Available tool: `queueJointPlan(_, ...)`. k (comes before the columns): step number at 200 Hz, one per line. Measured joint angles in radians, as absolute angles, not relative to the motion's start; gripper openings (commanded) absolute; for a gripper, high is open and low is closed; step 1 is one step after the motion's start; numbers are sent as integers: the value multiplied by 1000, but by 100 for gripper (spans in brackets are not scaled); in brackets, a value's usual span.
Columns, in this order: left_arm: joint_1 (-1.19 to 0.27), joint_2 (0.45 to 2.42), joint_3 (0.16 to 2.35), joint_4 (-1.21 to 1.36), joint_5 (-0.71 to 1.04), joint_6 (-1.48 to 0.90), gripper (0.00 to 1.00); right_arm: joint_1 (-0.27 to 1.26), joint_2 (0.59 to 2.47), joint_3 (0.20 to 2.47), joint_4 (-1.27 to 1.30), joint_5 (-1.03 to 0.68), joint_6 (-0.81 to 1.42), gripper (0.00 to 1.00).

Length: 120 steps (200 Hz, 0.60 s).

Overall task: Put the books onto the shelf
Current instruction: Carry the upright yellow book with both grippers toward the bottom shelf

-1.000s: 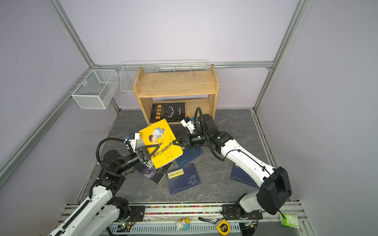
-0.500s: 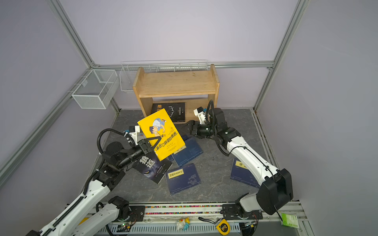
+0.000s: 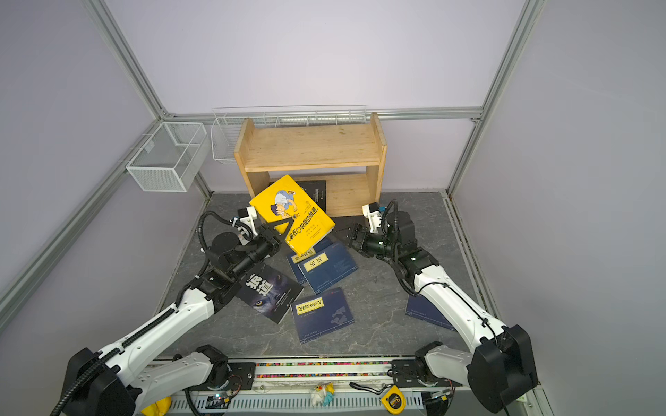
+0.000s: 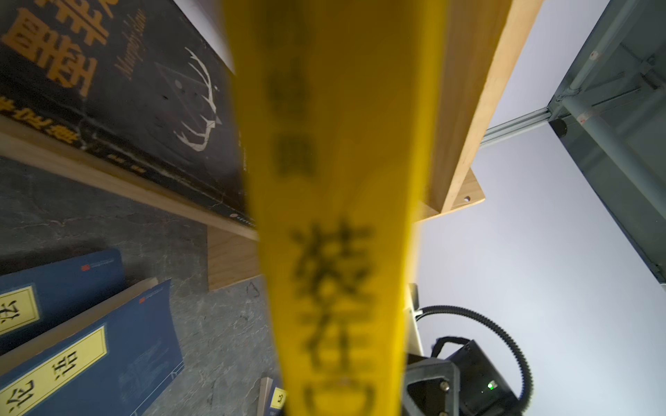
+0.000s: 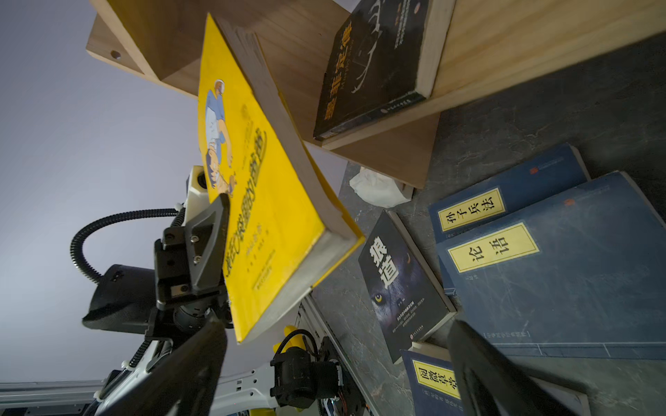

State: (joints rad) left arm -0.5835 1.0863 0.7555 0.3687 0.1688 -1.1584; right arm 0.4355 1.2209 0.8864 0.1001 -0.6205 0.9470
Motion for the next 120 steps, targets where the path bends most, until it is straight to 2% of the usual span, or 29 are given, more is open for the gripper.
queueJointPlan(81, -667, 1136, 793, 422, 33, -1175, 0, 514, 1217, 842, 304, -625, 1045, 99)
queueJointPlan(102, -682, 1155, 794, 453, 22, -1182, 0, 525, 1220, 857, 327, -622, 1055, 94)
queueJointPlan(120, -691, 1170, 801, 474, 15, -1189, 0, 537, 1238, 884, 369, -620, 1077, 84)
